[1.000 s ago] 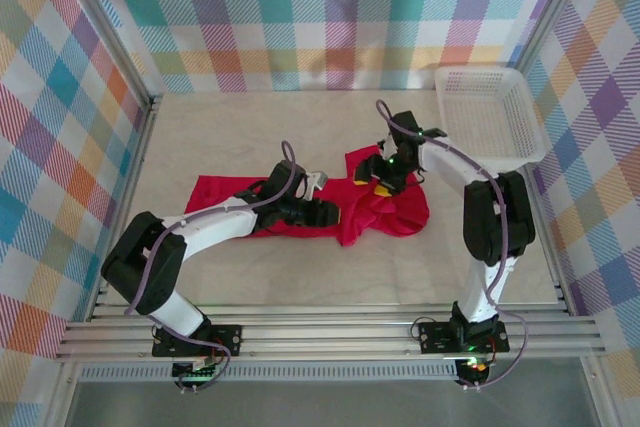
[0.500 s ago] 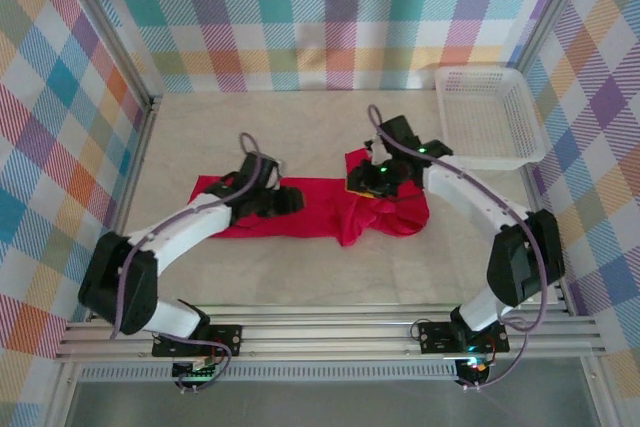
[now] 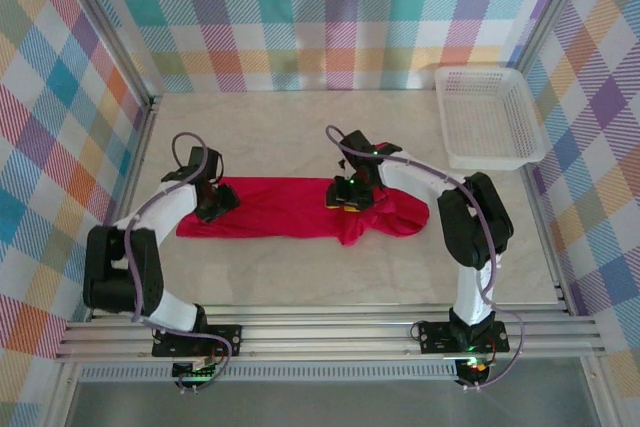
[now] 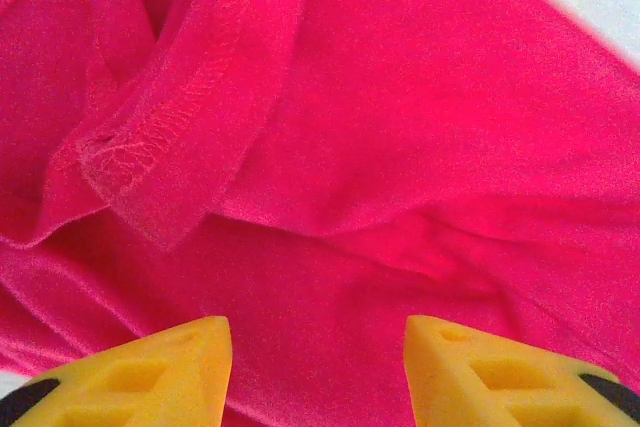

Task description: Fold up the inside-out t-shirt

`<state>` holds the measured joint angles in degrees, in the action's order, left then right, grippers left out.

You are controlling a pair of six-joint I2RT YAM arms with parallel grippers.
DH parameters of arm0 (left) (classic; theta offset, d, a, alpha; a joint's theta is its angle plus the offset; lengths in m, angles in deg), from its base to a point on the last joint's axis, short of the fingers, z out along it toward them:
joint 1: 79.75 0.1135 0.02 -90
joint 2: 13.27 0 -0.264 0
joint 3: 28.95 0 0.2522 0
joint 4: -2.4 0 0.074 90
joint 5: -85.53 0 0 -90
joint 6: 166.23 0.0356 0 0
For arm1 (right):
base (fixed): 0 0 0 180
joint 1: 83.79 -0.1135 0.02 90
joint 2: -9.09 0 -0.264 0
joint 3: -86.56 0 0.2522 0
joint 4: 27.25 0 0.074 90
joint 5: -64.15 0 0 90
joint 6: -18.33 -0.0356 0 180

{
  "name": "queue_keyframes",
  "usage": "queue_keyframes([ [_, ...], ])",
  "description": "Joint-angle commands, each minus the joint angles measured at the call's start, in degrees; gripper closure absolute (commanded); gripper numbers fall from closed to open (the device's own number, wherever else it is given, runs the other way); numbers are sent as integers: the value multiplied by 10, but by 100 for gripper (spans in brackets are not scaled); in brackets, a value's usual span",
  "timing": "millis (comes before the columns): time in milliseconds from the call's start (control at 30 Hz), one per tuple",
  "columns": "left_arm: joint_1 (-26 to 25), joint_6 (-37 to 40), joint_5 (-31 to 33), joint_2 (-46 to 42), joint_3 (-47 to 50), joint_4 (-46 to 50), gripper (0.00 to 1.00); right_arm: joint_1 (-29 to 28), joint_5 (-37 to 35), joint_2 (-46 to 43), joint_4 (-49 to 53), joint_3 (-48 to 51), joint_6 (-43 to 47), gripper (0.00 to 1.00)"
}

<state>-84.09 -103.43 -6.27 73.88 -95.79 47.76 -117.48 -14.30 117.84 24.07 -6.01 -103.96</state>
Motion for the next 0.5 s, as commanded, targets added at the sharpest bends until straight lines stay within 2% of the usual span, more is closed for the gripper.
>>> queue_keyframes([
  [0,22,14,34,31,-22,14,51,36,-67,-39,30,35,23,51],
  [133,29,20,78,47,-44,16,53,77,-108,-75,49,67,47,48],
  [267,35,32,123,61,-82,39,54,124,-112,-96,53,100,65,48],
  [467,36,34,148,45,-116,53,57,132,-80,-129,65,90,68,48],
])
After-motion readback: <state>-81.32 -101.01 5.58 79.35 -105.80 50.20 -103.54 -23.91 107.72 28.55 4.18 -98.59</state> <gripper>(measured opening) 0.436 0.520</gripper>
